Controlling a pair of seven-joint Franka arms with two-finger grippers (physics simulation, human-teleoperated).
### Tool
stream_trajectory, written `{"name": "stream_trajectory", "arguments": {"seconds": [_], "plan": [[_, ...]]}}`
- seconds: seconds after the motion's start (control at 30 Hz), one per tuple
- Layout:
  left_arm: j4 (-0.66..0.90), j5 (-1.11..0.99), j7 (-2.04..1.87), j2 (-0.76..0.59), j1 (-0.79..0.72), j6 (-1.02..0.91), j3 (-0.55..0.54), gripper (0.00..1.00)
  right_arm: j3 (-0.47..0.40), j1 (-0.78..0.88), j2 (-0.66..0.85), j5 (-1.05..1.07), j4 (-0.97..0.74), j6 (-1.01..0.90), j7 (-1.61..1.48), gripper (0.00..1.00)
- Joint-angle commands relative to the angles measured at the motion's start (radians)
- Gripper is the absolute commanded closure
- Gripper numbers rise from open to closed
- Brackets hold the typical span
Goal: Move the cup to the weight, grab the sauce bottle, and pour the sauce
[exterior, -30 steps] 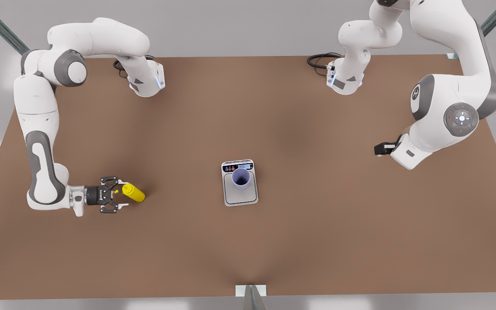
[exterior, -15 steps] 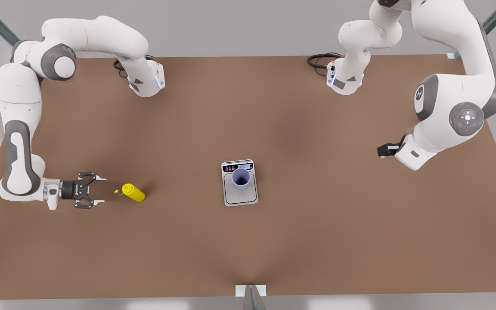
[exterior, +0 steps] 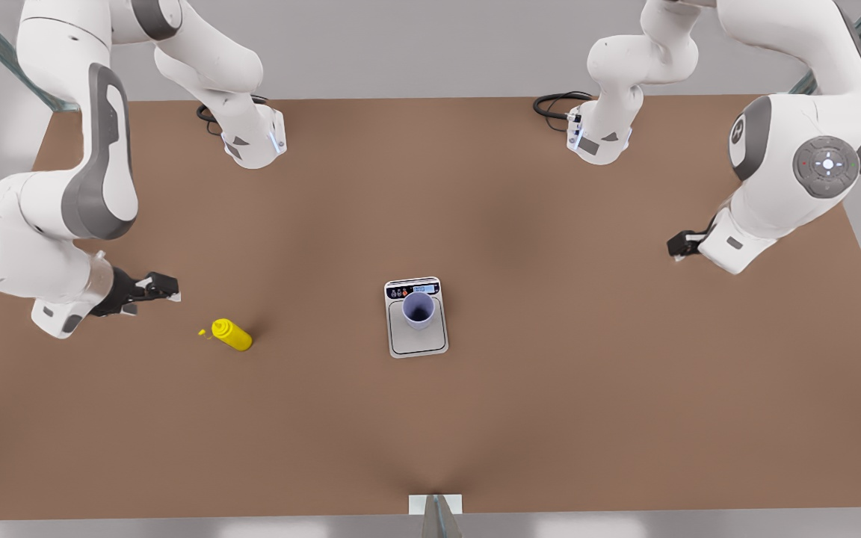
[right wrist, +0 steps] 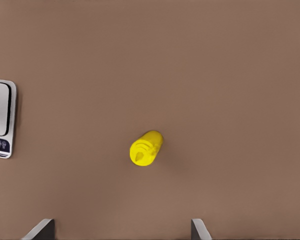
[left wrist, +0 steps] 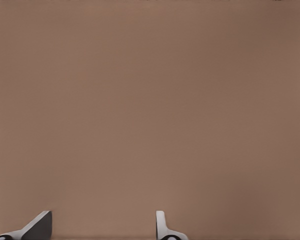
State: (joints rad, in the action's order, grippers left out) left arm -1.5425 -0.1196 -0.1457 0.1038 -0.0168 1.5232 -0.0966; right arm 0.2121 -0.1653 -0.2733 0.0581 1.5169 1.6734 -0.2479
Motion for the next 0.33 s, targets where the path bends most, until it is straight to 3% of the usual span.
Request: {"name": "stream_trajectory", "arguments": {"seconds": [0.0, 0.1, 0.13, 0.17, 0.2, 0.3], "plan": [[-0.001, -0.002, 0.0, -0.001, -0.002, 0.0, 0.0, 0.0, 0.0, 0.009, 0.0, -0.015, 0.0, 0.0, 0.002, 0.0], [-0.002, -0.002, 0.0, -0.001, -0.002, 0.0, 0.0, 0.0, 0.01, 0.099, 0.002, -0.159, -0.063, -0.055, 0.185, 0.0], [-0.002, -0.002, 0.0, -0.001, 0.0, 0.0, 0.0, 0.0, -0.01, 0.116, 0.029, -0.158, -0.064, -0.067, 0.19, 0.0], [-0.001, -0.002, 0.0, -0.001, 0.0, 0.0, 0.0, 0.0, -0.088, 0.161, 0.045, -0.1, -0.057, -0.064, 0.243, 0.0], [-0.001, -0.002, 0.0, -0.001, 0.0, 0.0, 0.0, 0.0, -0.091, 0.164, 0.068, -0.093, -0.043, -0.069, 0.334, 0.0], [-0.001, -0.002, 0.0, 0.0, 0.0, 0.0, 0.0, 0.0, -0.091, 0.138, 0.143, -0.093, 0.025, -0.058, 0.196, 0.0]]}}
